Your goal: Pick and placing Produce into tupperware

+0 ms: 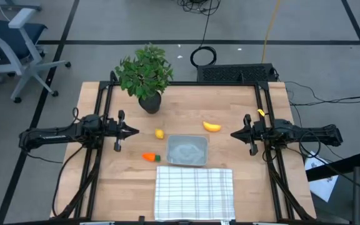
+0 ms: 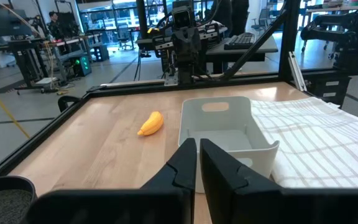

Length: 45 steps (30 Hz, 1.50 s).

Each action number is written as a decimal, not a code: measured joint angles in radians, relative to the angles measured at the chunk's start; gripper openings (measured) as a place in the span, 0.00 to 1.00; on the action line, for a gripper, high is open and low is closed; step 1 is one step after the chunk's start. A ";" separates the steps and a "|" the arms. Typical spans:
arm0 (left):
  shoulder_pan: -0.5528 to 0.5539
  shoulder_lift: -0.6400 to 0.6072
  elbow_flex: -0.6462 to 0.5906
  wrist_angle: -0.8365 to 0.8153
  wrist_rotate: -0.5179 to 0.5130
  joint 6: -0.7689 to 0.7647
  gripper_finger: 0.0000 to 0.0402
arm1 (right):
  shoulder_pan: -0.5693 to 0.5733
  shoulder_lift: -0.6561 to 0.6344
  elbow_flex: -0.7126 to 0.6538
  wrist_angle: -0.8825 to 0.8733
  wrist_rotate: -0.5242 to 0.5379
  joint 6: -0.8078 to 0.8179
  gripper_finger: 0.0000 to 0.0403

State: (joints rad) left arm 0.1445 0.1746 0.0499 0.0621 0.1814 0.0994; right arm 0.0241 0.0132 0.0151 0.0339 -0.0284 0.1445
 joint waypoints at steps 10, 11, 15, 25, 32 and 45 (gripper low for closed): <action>0.000 0.000 0.000 0.000 0.000 0.000 0.06 | 0.000 0.000 0.000 0.000 0.000 0.000 0.00; 0.000 0.000 0.000 0.000 0.000 0.000 0.06 | 0.000 0.000 0.000 0.000 0.000 0.000 0.00; 0.000 0.000 0.000 0.000 0.000 0.000 0.06 | 0.000 0.000 0.000 0.000 0.000 0.000 0.00; 0.000 0.000 0.000 0.000 0.000 0.000 0.06 | 0.000 0.000 0.000 0.000 0.000 0.000 0.00; 0.000 0.000 0.000 0.028 0.000 -0.005 0.06 | 0.000 0.000 0.000 0.000 0.000 0.000 0.00; 0.000 0.000 0.000 0.077 0.000 -0.004 0.06 | 0.000 0.000 0.000 0.001 0.000 -0.007 0.00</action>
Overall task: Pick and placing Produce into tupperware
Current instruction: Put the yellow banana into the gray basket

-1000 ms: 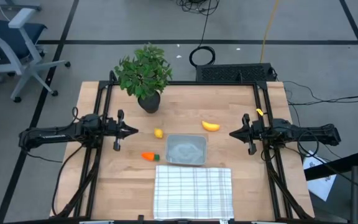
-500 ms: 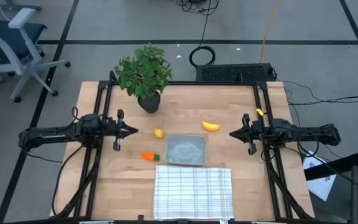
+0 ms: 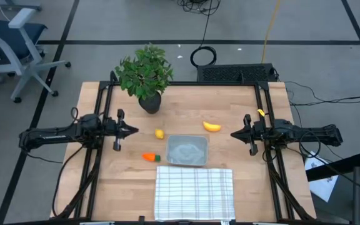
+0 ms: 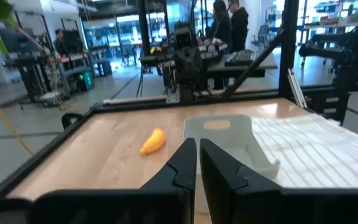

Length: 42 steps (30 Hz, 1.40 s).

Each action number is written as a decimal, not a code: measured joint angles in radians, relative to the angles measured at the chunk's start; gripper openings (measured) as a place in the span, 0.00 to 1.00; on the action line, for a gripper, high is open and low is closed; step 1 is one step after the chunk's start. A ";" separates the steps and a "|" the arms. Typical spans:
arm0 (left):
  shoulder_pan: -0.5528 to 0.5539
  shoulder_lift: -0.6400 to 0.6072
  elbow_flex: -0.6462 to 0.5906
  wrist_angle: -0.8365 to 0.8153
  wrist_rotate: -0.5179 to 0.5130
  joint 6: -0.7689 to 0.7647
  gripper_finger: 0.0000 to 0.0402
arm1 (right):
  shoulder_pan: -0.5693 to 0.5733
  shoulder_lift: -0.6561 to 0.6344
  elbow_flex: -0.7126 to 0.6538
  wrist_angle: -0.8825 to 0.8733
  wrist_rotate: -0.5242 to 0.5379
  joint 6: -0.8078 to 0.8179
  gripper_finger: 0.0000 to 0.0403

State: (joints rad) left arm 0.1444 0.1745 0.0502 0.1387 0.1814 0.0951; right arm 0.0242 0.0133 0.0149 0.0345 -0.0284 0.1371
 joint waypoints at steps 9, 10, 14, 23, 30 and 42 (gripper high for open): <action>0.000 0.000 0.000 0.046 0.000 -0.035 0.06 | 0.000 0.000 0.000 0.000 0.000 -0.013 0.00; -0.001 0.000 0.000 0.058 0.000 -0.043 0.06 | 0.000 0.000 0.000 0.001 0.000 -0.023 0.00; -0.002 0.002 0.000 0.067 0.001 -0.072 0.06 | 0.000 0.000 0.000 0.012 0.000 -0.050 0.00; -0.001 0.002 0.000 0.046 0.000 -0.024 0.06 | 0.000 0.003 0.000 0.075 0.074 -0.078 0.00; -0.001 0.002 0.000 0.047 -0.008 -0.014 0.06 | -0.001 0.057 0.000 0.157 0.139 -0.100 0.00; -0.001 0.002 0.000 0.049 -0.021 -0.019 0.06 | -0.031 0.293 0.057 0.259 0.203 -0.099 0.00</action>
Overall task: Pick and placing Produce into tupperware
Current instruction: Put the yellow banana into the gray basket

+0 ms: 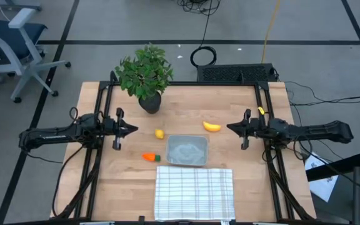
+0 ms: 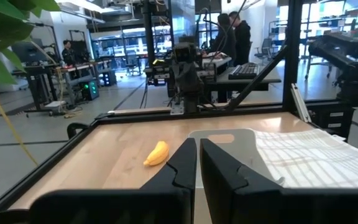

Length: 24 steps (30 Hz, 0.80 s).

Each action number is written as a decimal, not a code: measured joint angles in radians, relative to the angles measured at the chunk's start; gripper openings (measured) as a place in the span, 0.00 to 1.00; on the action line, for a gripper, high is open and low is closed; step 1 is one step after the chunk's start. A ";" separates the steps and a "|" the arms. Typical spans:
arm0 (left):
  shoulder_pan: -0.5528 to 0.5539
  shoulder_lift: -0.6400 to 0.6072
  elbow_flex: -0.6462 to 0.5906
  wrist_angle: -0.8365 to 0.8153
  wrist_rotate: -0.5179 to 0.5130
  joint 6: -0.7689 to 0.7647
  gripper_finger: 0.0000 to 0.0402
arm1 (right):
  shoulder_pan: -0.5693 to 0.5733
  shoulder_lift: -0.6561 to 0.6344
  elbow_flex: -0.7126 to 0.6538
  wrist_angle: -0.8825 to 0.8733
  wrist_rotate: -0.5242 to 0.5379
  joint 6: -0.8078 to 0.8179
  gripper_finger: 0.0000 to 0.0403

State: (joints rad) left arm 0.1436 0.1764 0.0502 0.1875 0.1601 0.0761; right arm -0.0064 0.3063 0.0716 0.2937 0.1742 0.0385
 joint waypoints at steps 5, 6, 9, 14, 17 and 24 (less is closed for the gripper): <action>0.000 0.000 0.000 0.000 -0.035 0.000 0.06 | -0.040 0.135 0.081 0.013 0.006 -0.011 0.00; 0.000 0.000 0.000 -0.001 -0.040 0.001 0.06 | -0.049 0.164 0.096 0.008 0.006 -0.008 0.00; 0.000 0.000 0.000 -0.002 -0.041 0.018 0.06 | -0.075 0.248 0.152 -0.034 0.005 -0.001 0.00; 0.000 0.000 0.000 -0.002 -0.041 0.035 0.06 | -0.118 0.389 0.268 -0.132 0.005 0.005 0.00; 0.000 0.000 0.000 -0.002 -0.041 0.040 0.06 | -0.137 0.460 0.344 -0.201 0.002 0.006 0.00; 0.000 0.000 0.000 -0.003 -0.041 0.026 0.06 | -0.176 0.593 0.506 -0.370 -0.114 0.033 0.00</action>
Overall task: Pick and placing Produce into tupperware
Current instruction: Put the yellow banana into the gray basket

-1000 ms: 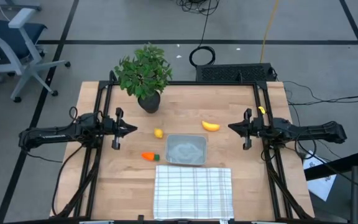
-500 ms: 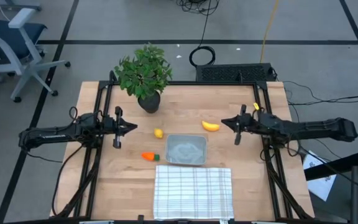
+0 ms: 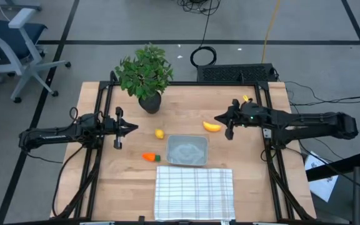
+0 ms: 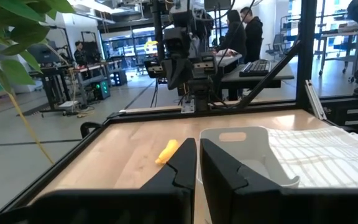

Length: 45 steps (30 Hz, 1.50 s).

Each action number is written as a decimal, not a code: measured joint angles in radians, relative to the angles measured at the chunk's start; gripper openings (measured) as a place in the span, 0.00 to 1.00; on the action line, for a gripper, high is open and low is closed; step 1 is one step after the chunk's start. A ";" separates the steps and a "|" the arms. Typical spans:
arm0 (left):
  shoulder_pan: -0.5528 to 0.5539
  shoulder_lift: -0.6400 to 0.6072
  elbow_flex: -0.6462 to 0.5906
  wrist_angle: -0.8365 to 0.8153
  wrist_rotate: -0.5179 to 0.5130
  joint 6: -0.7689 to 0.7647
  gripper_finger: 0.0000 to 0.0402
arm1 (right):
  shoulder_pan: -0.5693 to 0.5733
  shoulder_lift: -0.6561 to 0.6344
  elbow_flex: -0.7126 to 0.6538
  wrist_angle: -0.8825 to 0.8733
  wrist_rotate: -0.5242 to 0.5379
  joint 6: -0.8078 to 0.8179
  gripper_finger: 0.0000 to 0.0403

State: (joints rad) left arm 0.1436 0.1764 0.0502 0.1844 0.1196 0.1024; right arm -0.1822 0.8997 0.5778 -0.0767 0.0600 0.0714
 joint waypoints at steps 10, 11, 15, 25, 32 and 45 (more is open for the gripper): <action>0.000 0.000 0.000 -0.001 0.000 -0.002 0.06 | -0.059 0.165 0.206 -0.287 -0.039 -0.003 0.00; 0.000 0.000 0.000 -0.001 0.000 -0.003 0.06 | -0.067 0.181 0.223 -0.312 -0.039 -0.003 0.00; 0.000 0.000 0.000 -0.001 -0.016 -0.003 0.06 | -0.101 0.247 0.263 -0.383 -0.068 0.002 0.00; 0.000 0.000 0.000 -0.001 -0.052 0.021 0.06 | -0.144 0.355 0.267 -0.353 -0.169 -0.002 0.00; 0.000 0.000 0.000 -0.001 -0.052 0.023 0.06 | -0.153 0.405 0.267 -0.338 -0.168 -0.044 0.15; 0.000 0.000 0.000 -0.020 -0.052 0.019 0.06 | -0.150 0.472 0.267 -0.325 -0.165 -0.168 0.73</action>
State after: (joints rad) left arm 0.1432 0.1765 0.0502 0.1646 0.0677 0.1219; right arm -0.3325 1.3719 0.8444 -0.4016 -0.1047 -0.0963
